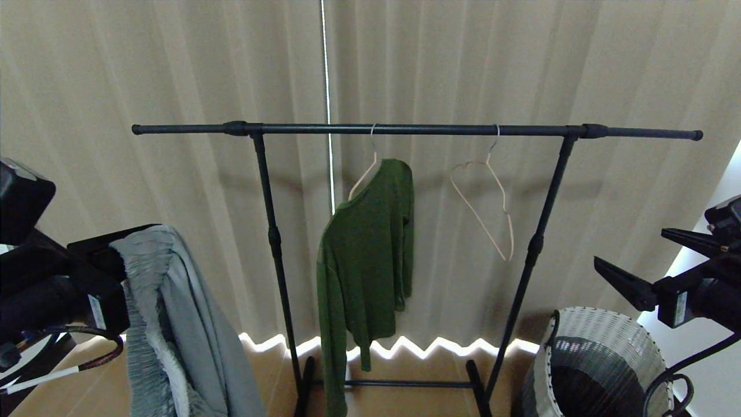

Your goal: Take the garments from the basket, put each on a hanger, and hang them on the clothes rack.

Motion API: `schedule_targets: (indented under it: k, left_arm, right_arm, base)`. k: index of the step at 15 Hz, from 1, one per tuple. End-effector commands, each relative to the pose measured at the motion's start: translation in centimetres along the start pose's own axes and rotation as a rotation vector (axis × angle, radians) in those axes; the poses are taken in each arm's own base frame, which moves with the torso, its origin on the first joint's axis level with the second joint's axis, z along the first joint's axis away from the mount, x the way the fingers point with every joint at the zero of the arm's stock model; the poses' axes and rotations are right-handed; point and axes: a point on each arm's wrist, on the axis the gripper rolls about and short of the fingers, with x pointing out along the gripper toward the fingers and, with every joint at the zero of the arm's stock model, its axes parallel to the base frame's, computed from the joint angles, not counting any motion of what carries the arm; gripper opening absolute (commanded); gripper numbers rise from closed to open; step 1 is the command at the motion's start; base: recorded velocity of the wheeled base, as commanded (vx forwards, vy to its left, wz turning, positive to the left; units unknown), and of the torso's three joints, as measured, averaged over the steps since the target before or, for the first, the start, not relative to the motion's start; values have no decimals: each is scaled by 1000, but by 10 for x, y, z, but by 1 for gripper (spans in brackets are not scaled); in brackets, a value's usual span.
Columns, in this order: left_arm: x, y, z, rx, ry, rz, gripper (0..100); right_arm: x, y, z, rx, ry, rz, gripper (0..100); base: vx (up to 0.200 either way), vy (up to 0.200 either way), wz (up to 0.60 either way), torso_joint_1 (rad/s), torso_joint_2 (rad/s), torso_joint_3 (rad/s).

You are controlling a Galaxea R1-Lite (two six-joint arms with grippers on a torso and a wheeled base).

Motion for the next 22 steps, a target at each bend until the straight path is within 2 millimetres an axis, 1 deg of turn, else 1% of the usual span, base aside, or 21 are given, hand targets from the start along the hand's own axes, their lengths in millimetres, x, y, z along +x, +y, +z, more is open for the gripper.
schedule_targets:
  k: [1,3,11,13,14,17,19,21,22]
  left_arm:
    - [3,0,-1,0,12,1,0]
    - [5,1,-3,-1,20,8,0]
    - [4,1,-4,-1,22,4,0]
    - [5,0,-5,-3,29,1,0]
    - [8,0,-7,-6,41,1,0]
    - [5,-2,-11,-15,44,-5,0]
    - [4,-5,-24,-24,47,6,0]
    - [4,-4,-31,-28,39,29,0]
    - [3,-4,-36,-40,31,45,0]
  right_arm:
    - [0,0,0,0,0,0,100]
    - [1,-1,3,0,-8,-4,100]
    - [0,0,0,0,1,-3,100]
    - [2,-2,3,1,-8,-12,100]
    - [7,-5,13,3,-29,-16,100]
    - [12,-5,14,4,-21,-15,100]
    - [11,-6,16,8,16,-5,100]
    - [12,-5,22,57,75,24,100]
    - [15,-1,30,123,117,58,100]
  base:
    - [200,0,0,-7,-2,-2]
    - [200,0,0,-7,-2,5]
    - [200,0,0,5,1,3]
    - [200,0,0,5,5,7]
    - [0,0,0,0,0,0]
    - [0,0,0,0,0,0]
    - [0,0,0,0,0,0]
    - [0,0,0,0,0,0]
    - [0,0,0,0,0,0]
